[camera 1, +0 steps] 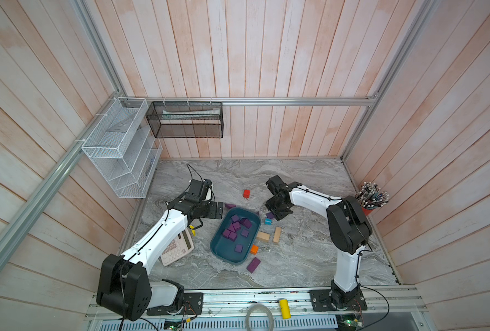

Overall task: Pick purple bricks into the storage bin
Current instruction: Pick up the building block from the center of the board.

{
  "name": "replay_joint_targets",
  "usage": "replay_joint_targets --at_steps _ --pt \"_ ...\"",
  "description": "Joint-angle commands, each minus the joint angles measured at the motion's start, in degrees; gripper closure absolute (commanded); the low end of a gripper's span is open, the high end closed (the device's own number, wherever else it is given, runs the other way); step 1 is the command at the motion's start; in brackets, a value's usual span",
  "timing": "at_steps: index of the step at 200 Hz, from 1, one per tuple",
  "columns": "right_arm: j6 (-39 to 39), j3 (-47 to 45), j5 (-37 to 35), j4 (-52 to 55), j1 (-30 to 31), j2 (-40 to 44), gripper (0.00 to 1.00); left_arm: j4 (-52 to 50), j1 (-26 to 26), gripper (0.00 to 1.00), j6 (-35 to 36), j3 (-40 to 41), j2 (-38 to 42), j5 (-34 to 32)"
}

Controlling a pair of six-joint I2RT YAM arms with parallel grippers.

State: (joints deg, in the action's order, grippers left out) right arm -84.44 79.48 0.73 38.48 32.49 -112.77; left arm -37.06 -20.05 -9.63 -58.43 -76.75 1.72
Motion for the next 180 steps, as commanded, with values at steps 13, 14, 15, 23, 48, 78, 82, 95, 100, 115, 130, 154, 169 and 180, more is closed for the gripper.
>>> replay_joint_targets --at_steps 13,14,15,23,48,78,82,95,100,115,130,154,169,180 --pt "-0.11 0.37 -0.08 0.32 0.18 -2.23 0.47 0.59 -0.25 0.00 0.83 -0.87 0.55 1.01" --pt "-0.11 0.39 -0.10 0.39 0.19 -2.30 0.47 0.59 -0.25 0.00 0.83 -0.84 0.50 1.01" --pt "-0.11 0.44 -0.11 0.42 0.15 -2.33 0.47 0.59 -0.25 0.00 0.79 -0.86 0.53 1.01" --pt "0.11 0.95 -0.08 0.58 0.12 -2.75 0.48 0.64 -0.29 0.00 0.75 -0.87 0.55 1.01" --pt "0.42 2.08 -0.27 1.29 0.20 -3.76 0.49 0.58 -0.33 0.00 0.76 -0.84 0.59 0.88" --pt "0.52 1.84 -0.07 0.94 0.13 -4.08 0.53 0.58 -0.33 0.00 0.76 -0.81 0.55 0.83" --pt "0.65 1.67 0.07 0.88 0.13 -4.07 0.53 0.57 -0.25 0.00 0.78 -0.86 0.55 0.83" --pt "0.66 1.30 0.44 0.45 0.06 -4.12 0.56 0.59 -0.30 0.00 0.75 -0.80 0.61 0.83" --pt "0.63 1.21 0.51 0.27 0.03 -4.10 0.58 0.59 -0.26 0.00 0.75 -0.73 0.55 0.81" --pt "0.76 0.94 0.67 0.27 0.11 -3.95 0.60 0.56 -0.27 0.00 0.76 -0.79 0.55 0.92" --pt "0.87 1.10 0.36 0.28 0.11 -3.62 0.65 0.50 -0.29 0.00 0.75 -0.73 0.67 0.86" --pt "1.51 2.31 -1.05 1.50 0.11 -2.73 0.68 0.52 -0.32 0.00 0.78 -0.83 0.64 0.83" --pt "2.01 3.44 -2.94 2.77 0.05 -1.96 0.71 0.51 -0.27 0.00 0.76 -0.86 0.69 0.83" --pt "2.54 4.19 -4.44 3.70 0.06 -1.35 0.71 0.57 -0.34 0.00 0.79 -0.81 0.73 0.83"
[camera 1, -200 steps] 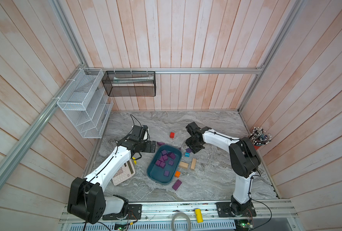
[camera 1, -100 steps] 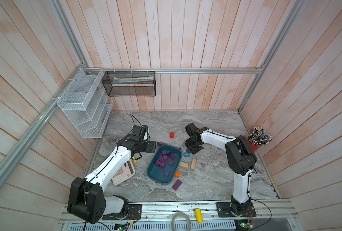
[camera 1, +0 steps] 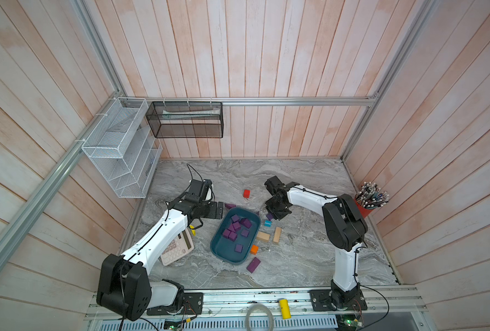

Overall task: Pick purple bricks into the storage bin
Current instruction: Pick up the building block from the center of the board.

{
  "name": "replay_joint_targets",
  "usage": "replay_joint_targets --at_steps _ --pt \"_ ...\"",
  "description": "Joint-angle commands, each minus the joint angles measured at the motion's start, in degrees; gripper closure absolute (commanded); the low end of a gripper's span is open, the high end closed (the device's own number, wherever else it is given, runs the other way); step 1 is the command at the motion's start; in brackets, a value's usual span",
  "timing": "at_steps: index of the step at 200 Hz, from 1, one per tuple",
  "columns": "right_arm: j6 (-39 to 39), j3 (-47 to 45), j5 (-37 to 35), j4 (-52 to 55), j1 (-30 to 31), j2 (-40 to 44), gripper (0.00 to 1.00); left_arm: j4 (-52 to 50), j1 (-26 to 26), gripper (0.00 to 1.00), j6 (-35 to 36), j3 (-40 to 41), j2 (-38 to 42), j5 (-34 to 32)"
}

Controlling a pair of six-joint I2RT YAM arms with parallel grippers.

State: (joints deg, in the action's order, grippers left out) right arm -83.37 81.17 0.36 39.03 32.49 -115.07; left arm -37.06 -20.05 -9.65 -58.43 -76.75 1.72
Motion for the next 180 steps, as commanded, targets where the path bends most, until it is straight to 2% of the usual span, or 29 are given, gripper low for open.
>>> replay_joint_targets --at_steps 1,33,60,120,180 --pt "1.51 2.60 -4.23 3.24 0.09 1.01 0.71 0.53 -0.38 0.00 0.84 -0.81 0.73 0.83" --pt "2.51 4.11 -8.85 5.10 -0.01 2.86 0.72 0.50 -0.38 0.00 0.78 -0.76 0.64 0.75" --pt "8.14 5.53 -11.36 5.56 0.01 4.12 0.73 0.50 -0.47 0.00 0.77 -0.72 0.46 0.66" --pt "15.49 7.69 -12.49 6.86 0.14 5.42 0.73 0.33 -0.47 0.00 0.80 -0.85 0.07 -0.04" --pt "24.14 8.75 -14.47 6.11 3.12 8.37 0.73 0.06 -0.43 0.00 0.86 -0.93 -0.51 -1.16"
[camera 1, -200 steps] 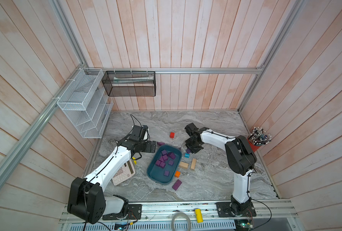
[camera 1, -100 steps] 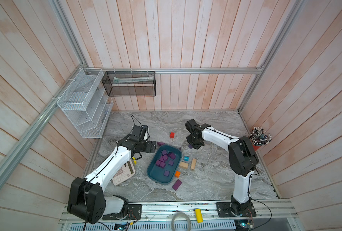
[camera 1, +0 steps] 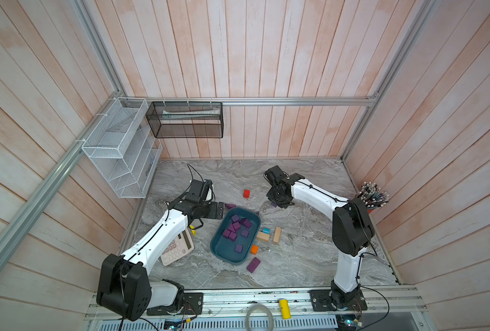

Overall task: Pick purple bricks into the storage bin
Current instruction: Pick up the building block from the center of the board.

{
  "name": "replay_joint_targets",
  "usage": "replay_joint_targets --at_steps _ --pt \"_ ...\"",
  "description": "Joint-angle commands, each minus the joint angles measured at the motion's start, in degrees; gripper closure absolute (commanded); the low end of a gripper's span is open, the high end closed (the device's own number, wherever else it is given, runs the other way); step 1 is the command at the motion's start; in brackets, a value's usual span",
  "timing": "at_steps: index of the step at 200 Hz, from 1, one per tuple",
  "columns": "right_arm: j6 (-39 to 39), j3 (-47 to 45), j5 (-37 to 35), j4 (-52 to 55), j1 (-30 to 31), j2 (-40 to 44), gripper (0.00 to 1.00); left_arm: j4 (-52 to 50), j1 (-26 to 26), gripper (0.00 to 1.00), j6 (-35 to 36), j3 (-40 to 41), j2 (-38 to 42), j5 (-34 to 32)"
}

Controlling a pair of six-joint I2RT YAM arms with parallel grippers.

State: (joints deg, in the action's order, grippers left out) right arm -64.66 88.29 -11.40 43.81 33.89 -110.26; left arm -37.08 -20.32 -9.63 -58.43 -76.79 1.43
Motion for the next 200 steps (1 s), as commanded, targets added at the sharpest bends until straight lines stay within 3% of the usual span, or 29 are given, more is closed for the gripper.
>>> replay_joint_targets --at_steps 1,97,200 --pt "5.65 1.62 -2.69 1.21 1.76 3.60 0.73 0.08 -0.21 0.00 0.84 -0.91 -0.51 -0.89" --pt "25.81 -3.91 -0.21 -11.76 12.12 11.54 0.73 -0.35 0.80 0.00 -0.34 -1.11 -2.07 -3.79" --pt "40.66 -16.46 5.34 -29.19 23.61 16.85 0.73 -1.15 7.07 0.00 -1.95 -1.96 -4.35 -4.86"
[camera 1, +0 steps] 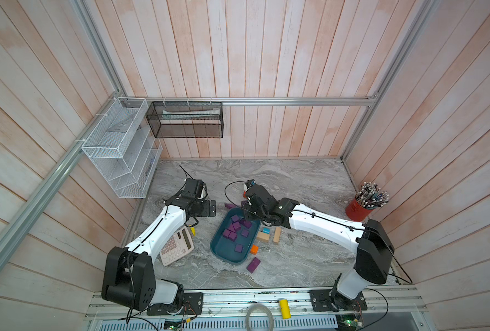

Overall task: Pick purple bricks into the storage bin
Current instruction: Place the building block in the storage box.

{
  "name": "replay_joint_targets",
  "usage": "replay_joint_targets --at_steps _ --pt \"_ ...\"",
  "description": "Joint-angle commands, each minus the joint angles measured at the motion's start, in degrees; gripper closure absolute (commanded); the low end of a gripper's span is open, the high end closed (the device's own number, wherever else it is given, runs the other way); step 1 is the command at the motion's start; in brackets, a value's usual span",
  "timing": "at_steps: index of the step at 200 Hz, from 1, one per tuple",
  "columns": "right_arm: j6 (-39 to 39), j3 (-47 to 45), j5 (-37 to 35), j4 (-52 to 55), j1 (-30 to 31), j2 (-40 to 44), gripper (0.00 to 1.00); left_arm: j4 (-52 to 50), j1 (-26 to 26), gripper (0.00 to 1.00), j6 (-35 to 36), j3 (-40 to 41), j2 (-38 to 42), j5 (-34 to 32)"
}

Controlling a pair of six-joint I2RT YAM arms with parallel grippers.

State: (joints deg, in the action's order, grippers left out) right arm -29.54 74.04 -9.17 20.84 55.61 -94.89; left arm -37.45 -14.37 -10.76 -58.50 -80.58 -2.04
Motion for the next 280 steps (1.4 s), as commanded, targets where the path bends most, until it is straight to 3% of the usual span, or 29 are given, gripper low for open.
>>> replay_joint_targets --at_steps 1,124,280 --pt "5.63 -2.31 3.24 -6.28 1.92 1.47 0.73 -0.78 1.16 0.00 -0.78 -1.89 -0.60 -1.43" --pt "20.16 -5.23 -1.29 -9.51 11.99 -5.75 0.72 -1.22 5.23 0.00 -1.82 -2.54 -1.73 -1.30" --pt "27.17 -5.95 -4.45 -12.71 14.71 -15.29 0.70 -1.36 5.22 0.00 -1.57 -2.45 -2.57 -0.42"
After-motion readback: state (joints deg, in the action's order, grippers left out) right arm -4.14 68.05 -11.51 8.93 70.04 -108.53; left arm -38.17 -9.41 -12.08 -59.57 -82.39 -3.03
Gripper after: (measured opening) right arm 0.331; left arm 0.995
